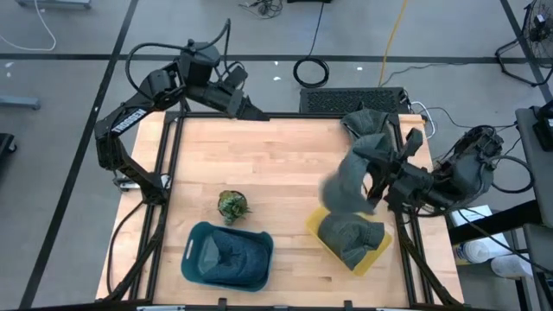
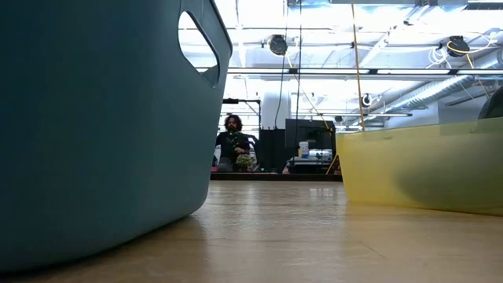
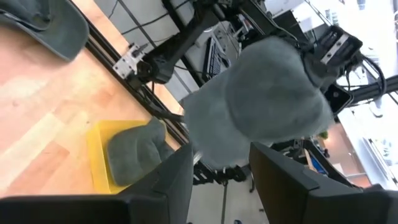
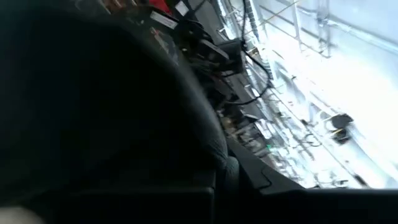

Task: Pick & Place hat
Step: Put the bottom black cap into the yellow bin

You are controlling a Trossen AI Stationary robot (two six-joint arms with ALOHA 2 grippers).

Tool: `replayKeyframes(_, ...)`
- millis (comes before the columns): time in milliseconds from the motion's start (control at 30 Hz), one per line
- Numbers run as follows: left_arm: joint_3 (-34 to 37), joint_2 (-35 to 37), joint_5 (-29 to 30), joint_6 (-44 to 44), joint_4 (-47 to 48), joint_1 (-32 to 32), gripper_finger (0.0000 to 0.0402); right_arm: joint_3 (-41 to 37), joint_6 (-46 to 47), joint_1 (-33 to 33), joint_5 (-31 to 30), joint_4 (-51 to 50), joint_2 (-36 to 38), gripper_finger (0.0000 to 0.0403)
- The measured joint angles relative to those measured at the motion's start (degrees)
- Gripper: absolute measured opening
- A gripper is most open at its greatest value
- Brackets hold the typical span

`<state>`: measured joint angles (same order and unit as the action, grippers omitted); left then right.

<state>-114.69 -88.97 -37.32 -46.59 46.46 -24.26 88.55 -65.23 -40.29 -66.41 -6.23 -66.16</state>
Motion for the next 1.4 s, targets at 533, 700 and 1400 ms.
replayKeyframes(533,0.0,0.04,-1.18,1.16,-0.02,-0.85,0.0149,0.0,41.36,-7.02,-10.47,-18.93,-1.16,0.0005)
replayKeyframes(700,0.0,0.04,-3.37,1.27,-0.03,-0.85,0.0148,0.0,50.39,-7.28,-10.46,-19.25,-2.72,0.0005)
replayKeyframes(1400,0.0,0.04,-9.73,1.07,-0.45,-0.83,0.0136,-0.09,92.6,-6.64,8.6,-66.28,-10.95,0.0004)
